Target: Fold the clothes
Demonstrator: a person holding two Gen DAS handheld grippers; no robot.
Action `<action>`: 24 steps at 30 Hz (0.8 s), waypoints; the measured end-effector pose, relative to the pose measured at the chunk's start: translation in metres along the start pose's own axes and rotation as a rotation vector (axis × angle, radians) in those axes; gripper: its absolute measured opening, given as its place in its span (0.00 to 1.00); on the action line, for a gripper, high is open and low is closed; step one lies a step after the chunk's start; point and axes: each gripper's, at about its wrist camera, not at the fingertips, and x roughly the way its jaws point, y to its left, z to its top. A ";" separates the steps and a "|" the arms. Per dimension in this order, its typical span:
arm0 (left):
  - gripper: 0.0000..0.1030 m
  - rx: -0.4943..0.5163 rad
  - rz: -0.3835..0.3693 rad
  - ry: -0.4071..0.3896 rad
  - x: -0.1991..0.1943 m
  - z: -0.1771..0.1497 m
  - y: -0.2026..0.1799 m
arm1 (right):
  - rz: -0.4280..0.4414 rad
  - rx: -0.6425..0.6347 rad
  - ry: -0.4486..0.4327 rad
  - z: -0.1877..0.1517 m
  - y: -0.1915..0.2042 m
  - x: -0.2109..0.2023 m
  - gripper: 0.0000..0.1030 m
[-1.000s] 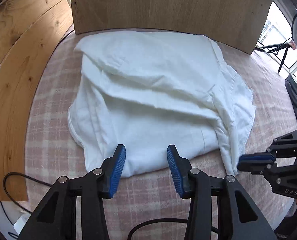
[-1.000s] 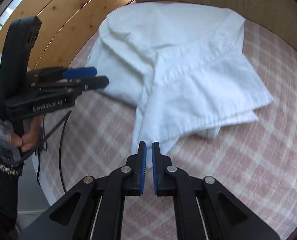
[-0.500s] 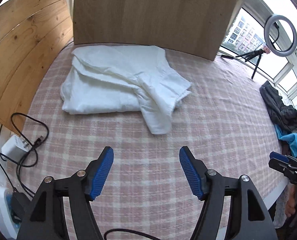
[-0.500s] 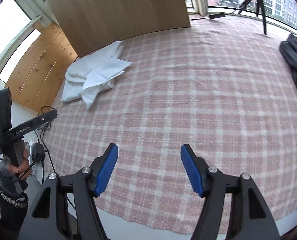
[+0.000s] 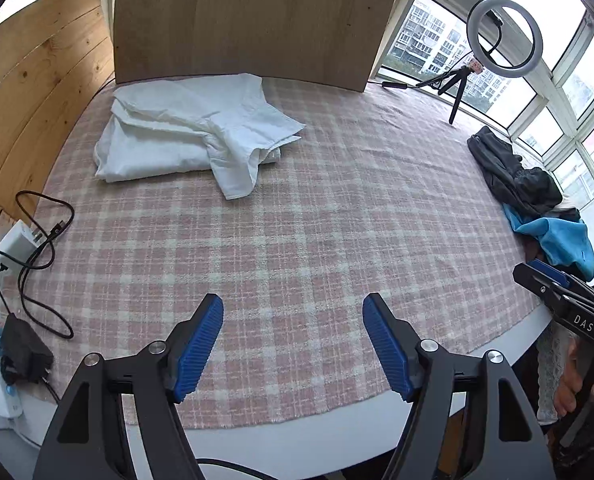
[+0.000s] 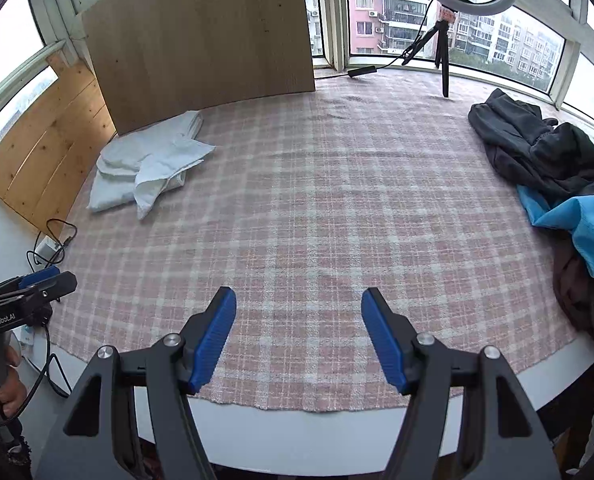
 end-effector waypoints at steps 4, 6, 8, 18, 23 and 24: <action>0.70 -0.044 0.024 -0.044 -0.032 -0.022 -0.006 | 0.035 -0.032 -0.044 -0.008 0.003 -0.022 0.63; 0.70 -0.067 0.032 -0.063 -0.046 -0.033 -0.011 | 0.044 -0.059 -0.061 -0.014 0.003 -0.035 0.63; 0.70 -0.090 0.040 -0.081 -0.061 -0.045 -0.016 | 0.040 -0.090 -0.075 -0.022 0.002 -0.049 0.63; 0.72 -0.154 0.061 -0.140 -0.110 -0.110 -0.055 | 0.085 -0.201 -0.148 -0.075 -0.006 -0.109 0.64; 0.72 -0.153 0.086 -0.146 -0.121 -0.137 -0.071 | 0.101 -0.226 -0.162 -0.092 -0.013 -0.123 0.64; 0.72 -0.153 0.091 -0.150 -0.123 -0.140 -0.073 | 0.102 -0.228 -0.166 -0.094 -0.014 -0.126 0.64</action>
